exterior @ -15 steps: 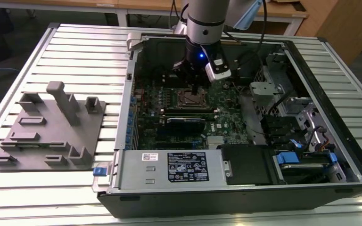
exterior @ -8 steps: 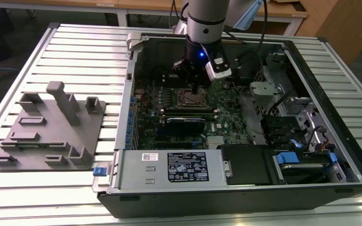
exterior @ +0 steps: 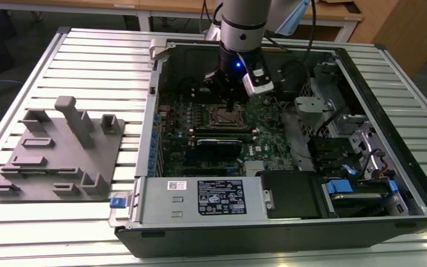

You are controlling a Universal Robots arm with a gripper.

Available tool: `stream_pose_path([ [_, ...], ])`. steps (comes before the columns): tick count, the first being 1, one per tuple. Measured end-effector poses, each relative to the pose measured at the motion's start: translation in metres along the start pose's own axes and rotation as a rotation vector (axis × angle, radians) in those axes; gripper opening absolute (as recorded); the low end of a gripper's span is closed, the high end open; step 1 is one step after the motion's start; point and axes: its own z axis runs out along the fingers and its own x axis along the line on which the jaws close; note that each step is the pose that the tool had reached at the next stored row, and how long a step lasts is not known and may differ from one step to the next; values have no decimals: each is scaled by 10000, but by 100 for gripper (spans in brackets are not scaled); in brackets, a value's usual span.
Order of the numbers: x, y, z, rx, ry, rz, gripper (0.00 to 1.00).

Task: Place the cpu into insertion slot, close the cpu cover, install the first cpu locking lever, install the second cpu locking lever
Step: 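Install the second cpu locking lever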

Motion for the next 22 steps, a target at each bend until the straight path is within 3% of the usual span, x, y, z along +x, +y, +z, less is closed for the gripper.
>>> stream_pose_path([
  [12, -18, -132, -1, -18, 3, 1, 10],
  [15, -19, -141, -4, -82, 12, 3, 10],
  [22, -21, -146, -16, -98, 14, 1, 10],
])
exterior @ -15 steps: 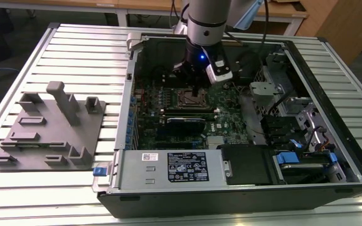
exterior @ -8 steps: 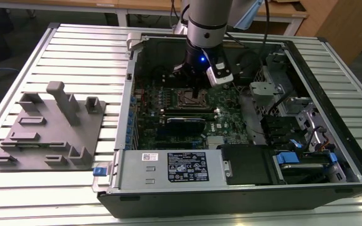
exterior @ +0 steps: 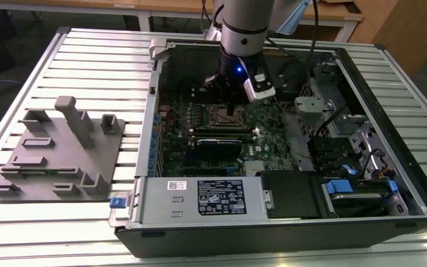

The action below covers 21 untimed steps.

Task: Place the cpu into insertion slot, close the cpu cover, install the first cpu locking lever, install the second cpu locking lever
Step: 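Install the second cpu locking lever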

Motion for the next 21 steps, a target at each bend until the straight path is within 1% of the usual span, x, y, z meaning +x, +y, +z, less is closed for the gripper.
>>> stream_pose_path([
  [3, -4, -31, -1, 1, 0, 1, 10],
  [9, -17, -125, -2, 0, 0, 0, 10],
  [13, -18, -163, -3, -4, -6, 1, 10],
  [15, -10, -177, -3, -24, -25, 1, 10],
  [21, 54, -225, -4, -68, -129, -1, 10],
])
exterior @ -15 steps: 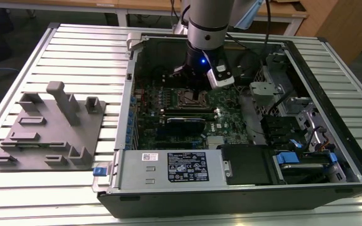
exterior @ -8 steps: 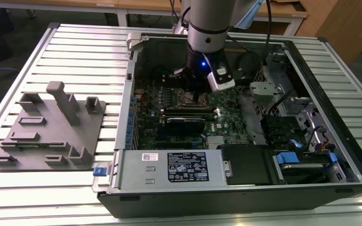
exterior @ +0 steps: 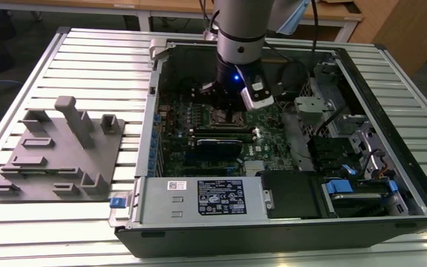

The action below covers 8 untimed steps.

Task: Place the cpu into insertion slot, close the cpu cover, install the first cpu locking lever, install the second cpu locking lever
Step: 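Install the second cpu locking lever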

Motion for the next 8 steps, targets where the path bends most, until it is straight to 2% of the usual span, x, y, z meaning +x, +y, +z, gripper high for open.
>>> stream_pose_path([
  [5, 91, -21, 5, -60, -138, -1, 10],
  [8, 120, -27, 7, -78, -173, -2, 10],
])
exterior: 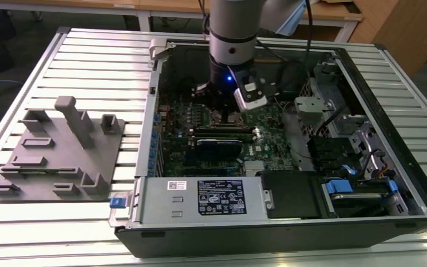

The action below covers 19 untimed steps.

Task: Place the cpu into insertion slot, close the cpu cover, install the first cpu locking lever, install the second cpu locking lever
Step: 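Install the second cpu locking lever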

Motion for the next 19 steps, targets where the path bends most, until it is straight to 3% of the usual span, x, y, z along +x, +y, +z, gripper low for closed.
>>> stream_pose_path([
  [19, 44, -8, 12, -12, -31, 0, 10],
])
